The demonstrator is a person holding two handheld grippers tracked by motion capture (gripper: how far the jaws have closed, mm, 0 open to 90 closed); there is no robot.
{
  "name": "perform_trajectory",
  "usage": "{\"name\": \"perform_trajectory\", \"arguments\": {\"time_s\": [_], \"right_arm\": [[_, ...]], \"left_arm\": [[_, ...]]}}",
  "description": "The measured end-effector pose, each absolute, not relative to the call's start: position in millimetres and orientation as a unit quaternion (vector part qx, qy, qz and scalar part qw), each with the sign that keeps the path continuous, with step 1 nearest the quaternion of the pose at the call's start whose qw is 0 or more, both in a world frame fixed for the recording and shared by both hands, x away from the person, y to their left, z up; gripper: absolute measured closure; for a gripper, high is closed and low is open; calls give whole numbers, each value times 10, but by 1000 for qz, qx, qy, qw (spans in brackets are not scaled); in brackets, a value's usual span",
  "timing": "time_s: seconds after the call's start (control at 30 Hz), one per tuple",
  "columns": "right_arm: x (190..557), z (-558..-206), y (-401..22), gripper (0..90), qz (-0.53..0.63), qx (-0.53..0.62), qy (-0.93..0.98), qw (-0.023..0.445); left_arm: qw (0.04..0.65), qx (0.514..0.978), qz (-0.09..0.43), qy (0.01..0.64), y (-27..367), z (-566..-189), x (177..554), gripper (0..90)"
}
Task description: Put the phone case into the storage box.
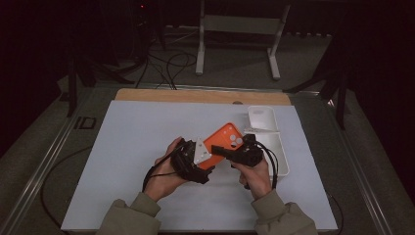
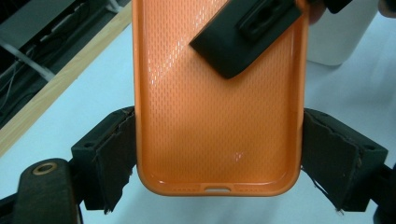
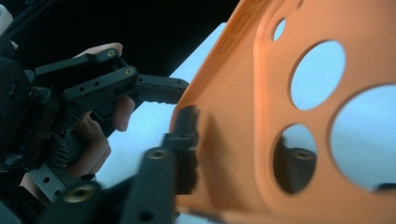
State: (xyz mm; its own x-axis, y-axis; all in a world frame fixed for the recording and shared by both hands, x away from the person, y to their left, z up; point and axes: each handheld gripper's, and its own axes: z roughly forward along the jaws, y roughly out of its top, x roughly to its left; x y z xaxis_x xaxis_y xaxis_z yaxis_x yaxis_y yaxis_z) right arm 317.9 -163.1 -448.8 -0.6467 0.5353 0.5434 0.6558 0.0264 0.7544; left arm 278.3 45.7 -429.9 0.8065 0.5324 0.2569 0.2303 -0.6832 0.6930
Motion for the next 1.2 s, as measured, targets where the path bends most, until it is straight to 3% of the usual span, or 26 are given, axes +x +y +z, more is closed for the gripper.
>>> {"name": "perform_trajectory", "arguments": {"time_s": [0.13,0.27,0.5,0.73,1.2], "right_arm": [[3140,-4467,-1591,840,-556,-404,-725,42],[3119,-4453,-1562,882,-554,-406,-726,36],[3105,-4440,-1542,885,-549,-409,-728,23],[3102,-4435,-1578,885,-546,-410,-731,8],[3081,-4401,-1618,882,-549,-398,-735,8]], "left_arm": [[329,892,225,213,428,-4333,2790,165],[316,895,231,215,399,-4354,2796,164],[318,893,228,224,410,-4356,2810,148],[339,883,214,242,503,-4297,2844,69],[367,878,168,257,657,-4251,2894,41]]}}
